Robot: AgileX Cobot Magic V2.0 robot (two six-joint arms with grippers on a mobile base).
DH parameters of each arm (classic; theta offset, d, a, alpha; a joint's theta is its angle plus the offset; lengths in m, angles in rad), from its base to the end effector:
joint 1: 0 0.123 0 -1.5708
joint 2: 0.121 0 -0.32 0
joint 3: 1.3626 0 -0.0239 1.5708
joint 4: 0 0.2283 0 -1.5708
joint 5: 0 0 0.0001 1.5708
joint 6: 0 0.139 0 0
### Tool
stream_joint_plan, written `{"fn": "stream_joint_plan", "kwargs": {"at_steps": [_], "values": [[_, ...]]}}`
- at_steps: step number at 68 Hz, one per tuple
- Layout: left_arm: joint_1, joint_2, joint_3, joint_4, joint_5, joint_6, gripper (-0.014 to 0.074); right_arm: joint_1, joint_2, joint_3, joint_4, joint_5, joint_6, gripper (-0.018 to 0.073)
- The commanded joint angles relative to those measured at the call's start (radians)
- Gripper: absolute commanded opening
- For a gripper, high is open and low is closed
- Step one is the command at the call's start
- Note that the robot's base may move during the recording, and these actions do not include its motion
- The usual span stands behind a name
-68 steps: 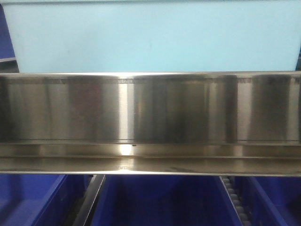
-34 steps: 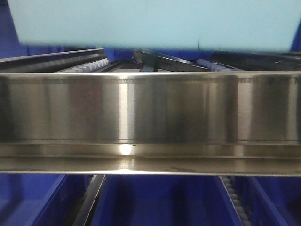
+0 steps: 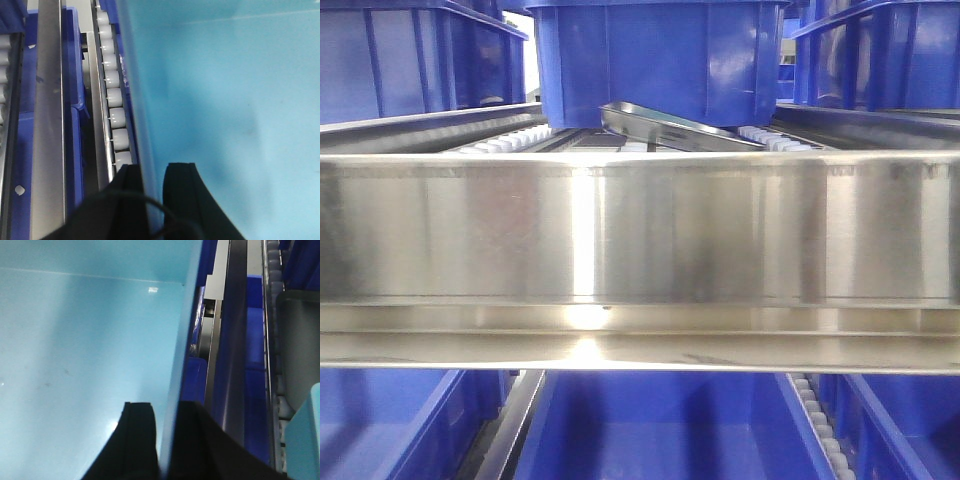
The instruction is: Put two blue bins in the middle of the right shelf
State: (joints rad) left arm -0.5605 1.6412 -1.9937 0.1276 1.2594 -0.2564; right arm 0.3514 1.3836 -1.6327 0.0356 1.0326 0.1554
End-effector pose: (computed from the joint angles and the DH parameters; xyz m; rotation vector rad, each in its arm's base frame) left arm 0.3068 -0.1727 0.4553 0.3519 2.3660 -0.2241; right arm 0.2736 0.1048 0.4510 -0.2191 2.2751 0.3111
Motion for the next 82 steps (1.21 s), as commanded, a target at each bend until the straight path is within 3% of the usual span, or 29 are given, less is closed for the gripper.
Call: {"fn": "stream_joint_plan", "kwargs": {"at_steps": [1, 33, 82], "values": [[-0.017, -0.019, -0.015, -0.049, -0.038, 0.009, -0.0111, 0.002, -0.009, -0.016, 0.028, -0.038, -0.015, -0.0154], [-0.017, -0.019, -0.015, -0.049, -0.089, 0.009, -0.0111, 0.002, -0.009, -0.016, 0.028, -0.038, -0.015, -0.0154], [-0.017, -0.019, -0.015, -0.045, -0.39, 0.009, -0.0111, 0.002, -0.009, -0.016, 0.028, -0.038, -0.015, -0.0154]]}}
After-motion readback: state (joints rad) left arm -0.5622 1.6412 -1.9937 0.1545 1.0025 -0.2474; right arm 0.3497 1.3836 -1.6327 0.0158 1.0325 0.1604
